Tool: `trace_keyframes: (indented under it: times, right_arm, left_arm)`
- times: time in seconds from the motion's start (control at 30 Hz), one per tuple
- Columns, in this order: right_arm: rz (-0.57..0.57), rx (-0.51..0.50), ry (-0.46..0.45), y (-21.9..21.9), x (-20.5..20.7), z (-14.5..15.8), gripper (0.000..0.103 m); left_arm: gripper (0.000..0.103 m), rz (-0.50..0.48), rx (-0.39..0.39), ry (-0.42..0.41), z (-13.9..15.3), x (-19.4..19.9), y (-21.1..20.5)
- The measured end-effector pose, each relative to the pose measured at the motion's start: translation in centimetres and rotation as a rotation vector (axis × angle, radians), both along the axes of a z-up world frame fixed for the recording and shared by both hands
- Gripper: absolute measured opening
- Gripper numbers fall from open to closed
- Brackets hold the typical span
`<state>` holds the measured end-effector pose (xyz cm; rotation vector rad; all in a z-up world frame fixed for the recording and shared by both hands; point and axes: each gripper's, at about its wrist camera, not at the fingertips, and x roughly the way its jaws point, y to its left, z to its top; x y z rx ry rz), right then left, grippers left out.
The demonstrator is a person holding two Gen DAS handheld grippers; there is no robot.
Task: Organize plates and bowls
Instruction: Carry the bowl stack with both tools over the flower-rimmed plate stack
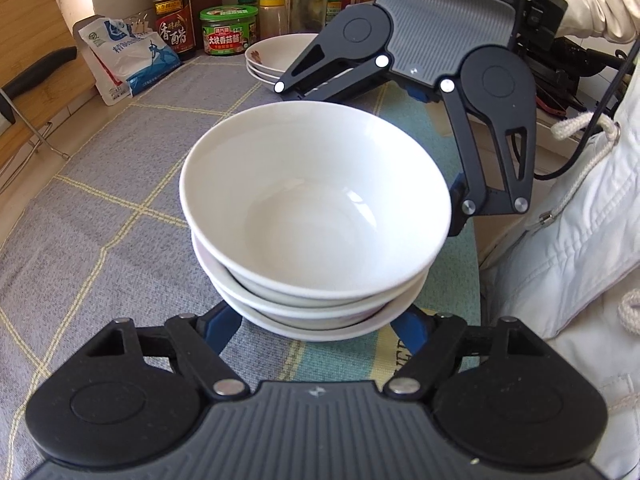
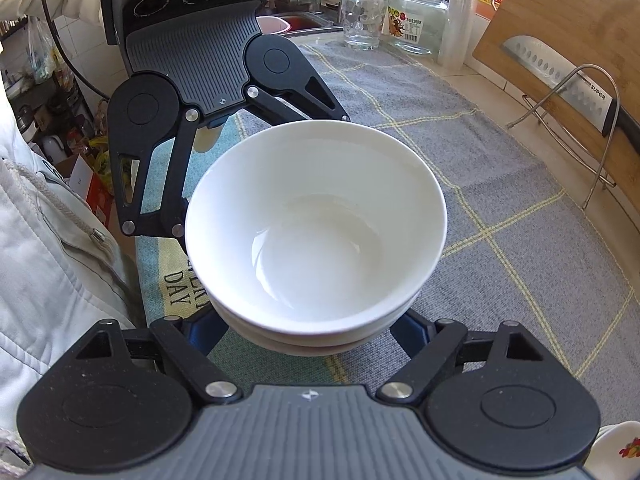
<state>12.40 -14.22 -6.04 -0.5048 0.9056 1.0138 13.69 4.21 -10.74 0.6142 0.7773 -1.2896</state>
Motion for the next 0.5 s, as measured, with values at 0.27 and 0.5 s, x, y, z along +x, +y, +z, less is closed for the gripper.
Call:
trace_keyframes:
  times: [0.27,0.5]
  right_arm:
    - [-0.011,-0.004,0.004,0.1,-0.2,0.2,0.090]
    - [-0.017,0.008,0.007,-0.1,-0.5,1.0,0.090]
  left_arm:
    - [0.080,-0.015,0.010,-0.015,-0.2,-0.2,-0.3]
    - [0.080,-0.011,0.013,-0.007,0.3,-0.1,-0.3]
